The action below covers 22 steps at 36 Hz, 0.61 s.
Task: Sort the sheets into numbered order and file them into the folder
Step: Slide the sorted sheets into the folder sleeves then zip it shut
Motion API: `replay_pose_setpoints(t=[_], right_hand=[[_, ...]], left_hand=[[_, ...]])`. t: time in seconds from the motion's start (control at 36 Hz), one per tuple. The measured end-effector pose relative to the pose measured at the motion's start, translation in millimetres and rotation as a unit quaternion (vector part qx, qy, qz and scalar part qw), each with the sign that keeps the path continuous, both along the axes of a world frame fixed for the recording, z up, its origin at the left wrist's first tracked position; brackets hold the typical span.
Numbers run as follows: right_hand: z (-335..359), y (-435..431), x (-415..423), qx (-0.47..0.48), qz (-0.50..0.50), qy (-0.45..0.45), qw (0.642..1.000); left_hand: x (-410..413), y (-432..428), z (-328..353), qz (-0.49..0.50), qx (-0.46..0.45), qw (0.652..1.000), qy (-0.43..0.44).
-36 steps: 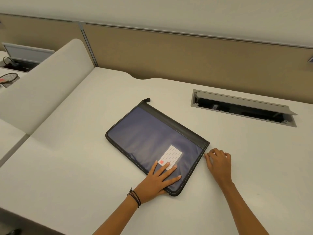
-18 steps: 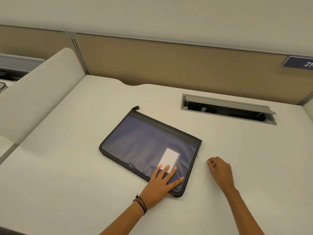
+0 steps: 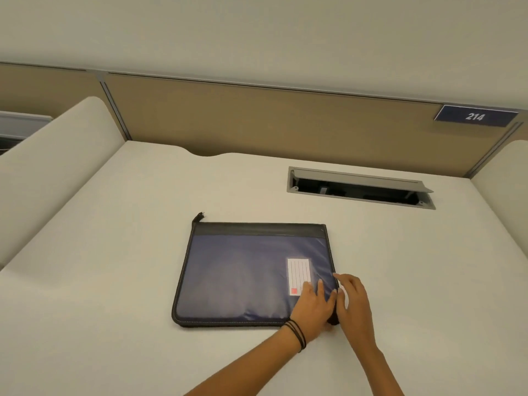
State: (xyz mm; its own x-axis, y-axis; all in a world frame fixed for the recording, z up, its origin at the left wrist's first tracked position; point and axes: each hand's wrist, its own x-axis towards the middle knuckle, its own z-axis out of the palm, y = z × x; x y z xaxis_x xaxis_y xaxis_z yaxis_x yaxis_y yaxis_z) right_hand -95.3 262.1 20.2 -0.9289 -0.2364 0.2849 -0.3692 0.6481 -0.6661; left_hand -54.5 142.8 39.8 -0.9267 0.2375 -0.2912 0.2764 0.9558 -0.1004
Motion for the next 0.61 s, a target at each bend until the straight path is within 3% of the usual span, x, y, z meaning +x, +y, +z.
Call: replay_pose_setpoints(t=[0.11, 0.31, 0.5, 0.61], right_hand=[[-2.2, -10.6, 16.5, -0.013, 0.039, -0.005, 0.999], [-26.5, -27.8, 35.8, 0.046, 0.203, -0.012, 0.978], [-43.2, -32.6, 44.8, 0.122, 0.239, 0.015, 0.963], [-44.0, -31.3, 40.9, 0.123, 0.253, 0.019, 0.96]], left_hand=[[-27.1, -41.7, 27.0, 0.004, 0.136, 0.991, -0.012], [-52.6, -155.0, 20.2, 0.115, 0.078, 0.99, 0.033], [-64.4, -230.2, 9.3, 0.269, 0.115, 0.955, 0.049], [-67.5, -241.2, 8.3, 0.292, 0.15, 0.944, 0.045]])
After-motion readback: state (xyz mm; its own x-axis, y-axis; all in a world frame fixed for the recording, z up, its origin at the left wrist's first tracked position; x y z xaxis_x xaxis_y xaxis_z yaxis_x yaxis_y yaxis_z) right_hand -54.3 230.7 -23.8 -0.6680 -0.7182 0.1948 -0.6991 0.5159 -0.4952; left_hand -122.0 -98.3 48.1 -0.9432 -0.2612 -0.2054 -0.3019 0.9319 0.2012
